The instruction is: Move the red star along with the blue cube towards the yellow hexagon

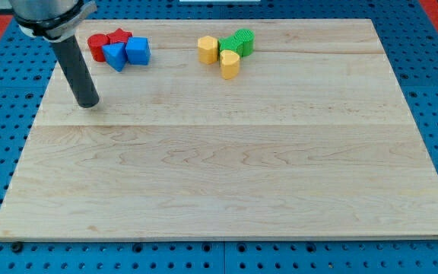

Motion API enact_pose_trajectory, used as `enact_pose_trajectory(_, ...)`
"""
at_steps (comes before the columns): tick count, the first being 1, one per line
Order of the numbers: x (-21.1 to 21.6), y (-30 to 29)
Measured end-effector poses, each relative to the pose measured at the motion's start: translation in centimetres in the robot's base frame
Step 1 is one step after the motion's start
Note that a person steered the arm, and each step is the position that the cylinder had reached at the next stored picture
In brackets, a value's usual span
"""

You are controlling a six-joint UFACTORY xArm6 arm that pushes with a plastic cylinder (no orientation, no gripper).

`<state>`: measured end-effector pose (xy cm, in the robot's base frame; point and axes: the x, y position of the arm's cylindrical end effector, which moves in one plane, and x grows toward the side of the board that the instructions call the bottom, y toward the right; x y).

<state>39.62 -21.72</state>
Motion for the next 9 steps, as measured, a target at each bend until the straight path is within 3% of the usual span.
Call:
enact_pose_trajectory(2, -4.2, -5.2)
enact_pose_trajectory(3, -10.1, -5.2)
enact_pose_trajectory(4, -11.4, -5.2)
enact_pose_trajectory(5, -16.0, -5.2)
enact_pose_trajectory(7, -15.4, -2.0)
enact_pose_trajectory(9, -10.6, 8.7)
